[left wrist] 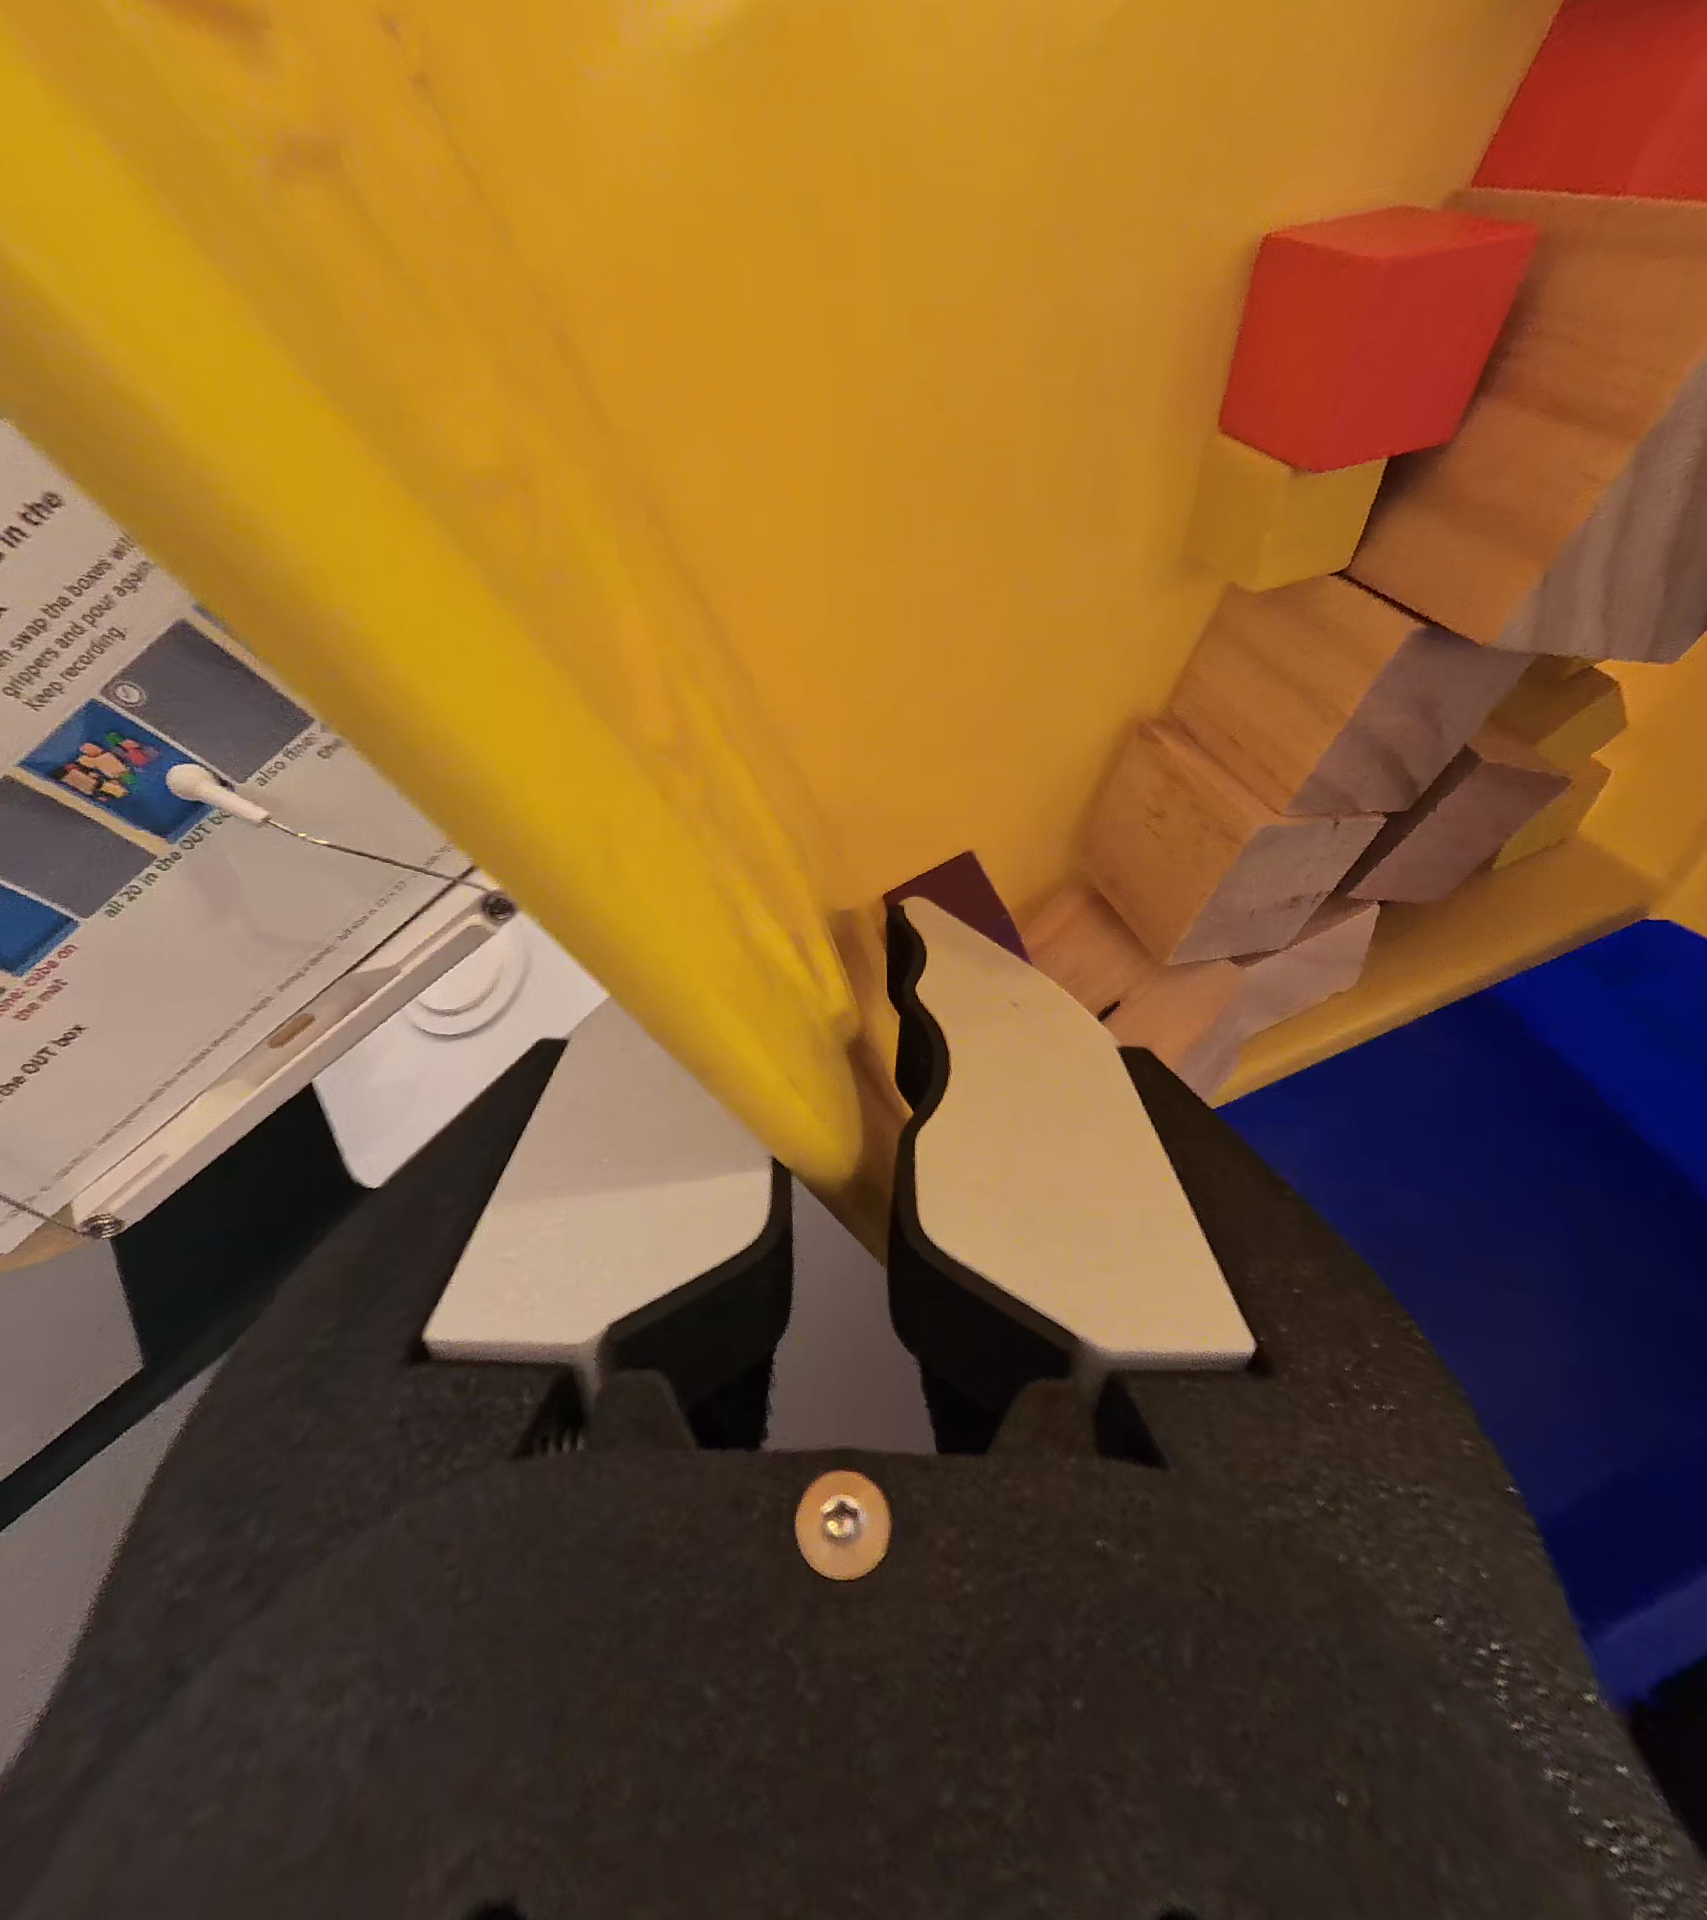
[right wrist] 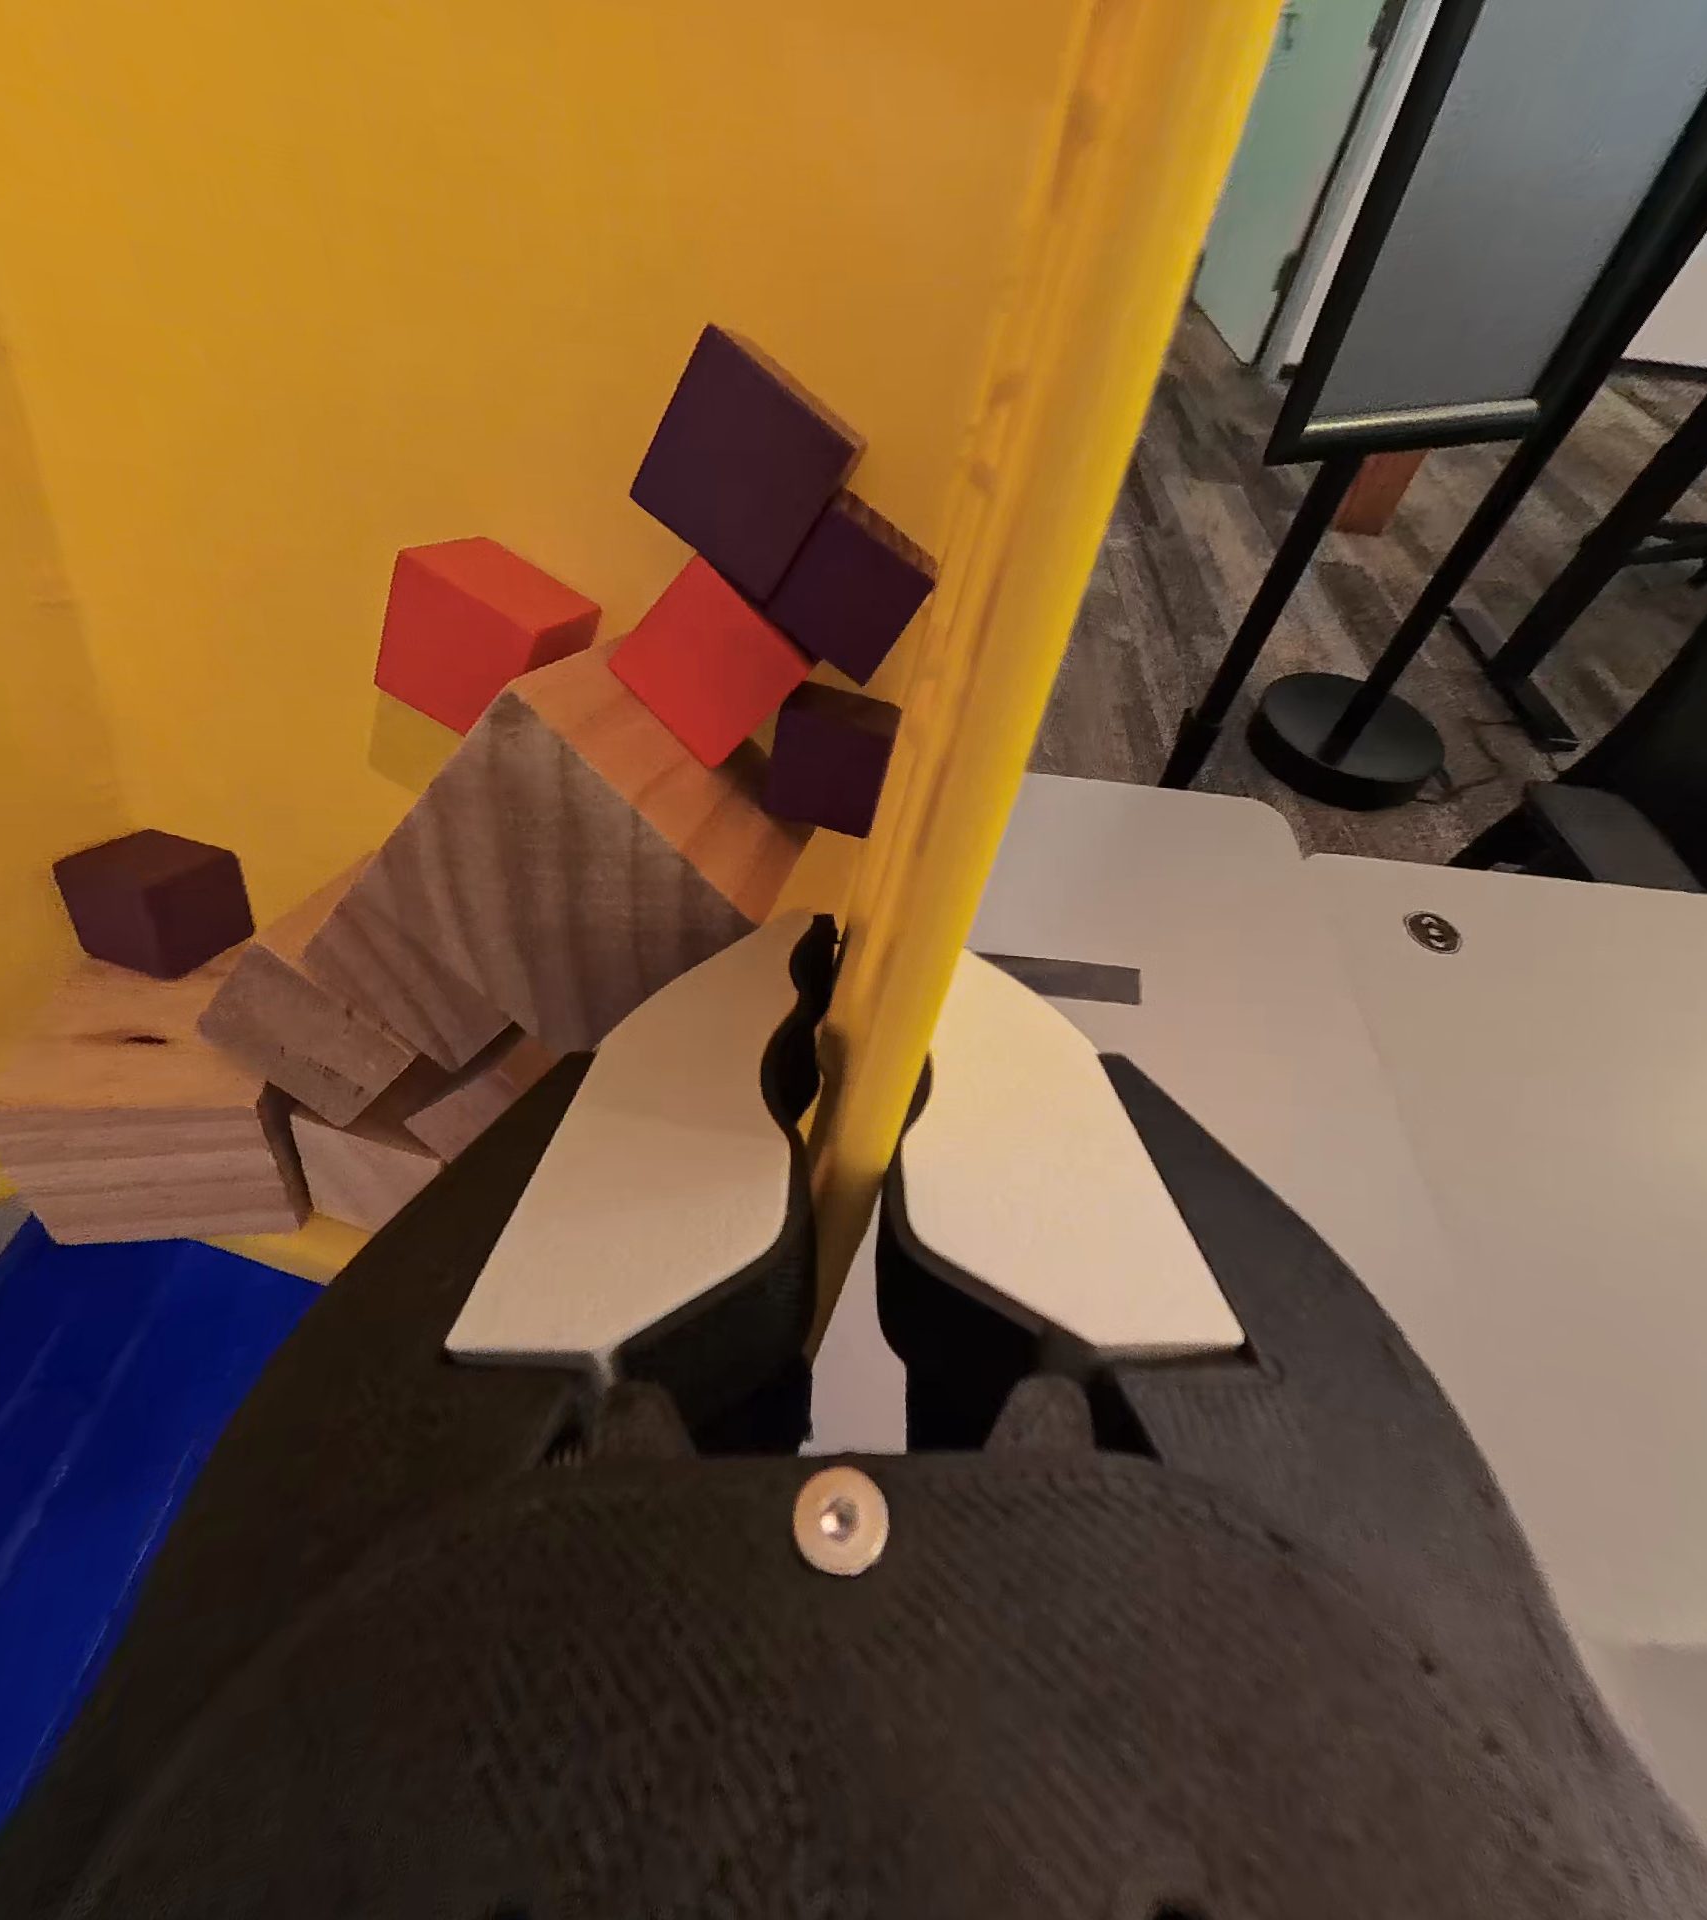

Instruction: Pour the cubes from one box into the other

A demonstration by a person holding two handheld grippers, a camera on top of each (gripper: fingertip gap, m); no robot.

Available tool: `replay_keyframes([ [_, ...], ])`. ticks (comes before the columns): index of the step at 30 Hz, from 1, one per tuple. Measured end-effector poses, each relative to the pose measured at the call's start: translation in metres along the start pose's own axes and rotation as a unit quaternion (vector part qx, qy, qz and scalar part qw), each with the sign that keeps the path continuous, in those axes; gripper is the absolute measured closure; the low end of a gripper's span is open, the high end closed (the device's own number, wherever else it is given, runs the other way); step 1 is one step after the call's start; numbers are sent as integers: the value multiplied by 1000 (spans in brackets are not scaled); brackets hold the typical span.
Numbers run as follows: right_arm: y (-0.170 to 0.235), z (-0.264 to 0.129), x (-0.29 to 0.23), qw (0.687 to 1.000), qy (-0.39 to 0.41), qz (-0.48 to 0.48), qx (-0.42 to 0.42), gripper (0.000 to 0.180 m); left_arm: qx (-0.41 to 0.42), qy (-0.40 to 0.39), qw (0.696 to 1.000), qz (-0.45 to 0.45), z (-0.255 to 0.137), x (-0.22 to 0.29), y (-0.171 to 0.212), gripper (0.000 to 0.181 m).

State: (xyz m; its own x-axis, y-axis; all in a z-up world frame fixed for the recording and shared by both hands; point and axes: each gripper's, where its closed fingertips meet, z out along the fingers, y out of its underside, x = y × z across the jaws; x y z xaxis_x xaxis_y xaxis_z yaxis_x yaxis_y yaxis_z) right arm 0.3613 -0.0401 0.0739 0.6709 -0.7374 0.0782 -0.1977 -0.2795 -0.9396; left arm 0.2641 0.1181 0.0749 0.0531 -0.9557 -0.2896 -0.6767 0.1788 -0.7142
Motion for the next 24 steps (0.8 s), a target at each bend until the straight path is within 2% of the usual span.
replay_keyframes([
  [3,4,9,-6,1000,-15,10,4,175,-3,-33,999,20,-1,-5,1,164],
  [15,-19,0,-7,996,0,-10,91,175,75,-55,995,24,-16,-12,-10,164],
  [24,-23,-2,-6,993,-1,-10,118,175,88,-64,994,30,-19,-10,-10,163],
])
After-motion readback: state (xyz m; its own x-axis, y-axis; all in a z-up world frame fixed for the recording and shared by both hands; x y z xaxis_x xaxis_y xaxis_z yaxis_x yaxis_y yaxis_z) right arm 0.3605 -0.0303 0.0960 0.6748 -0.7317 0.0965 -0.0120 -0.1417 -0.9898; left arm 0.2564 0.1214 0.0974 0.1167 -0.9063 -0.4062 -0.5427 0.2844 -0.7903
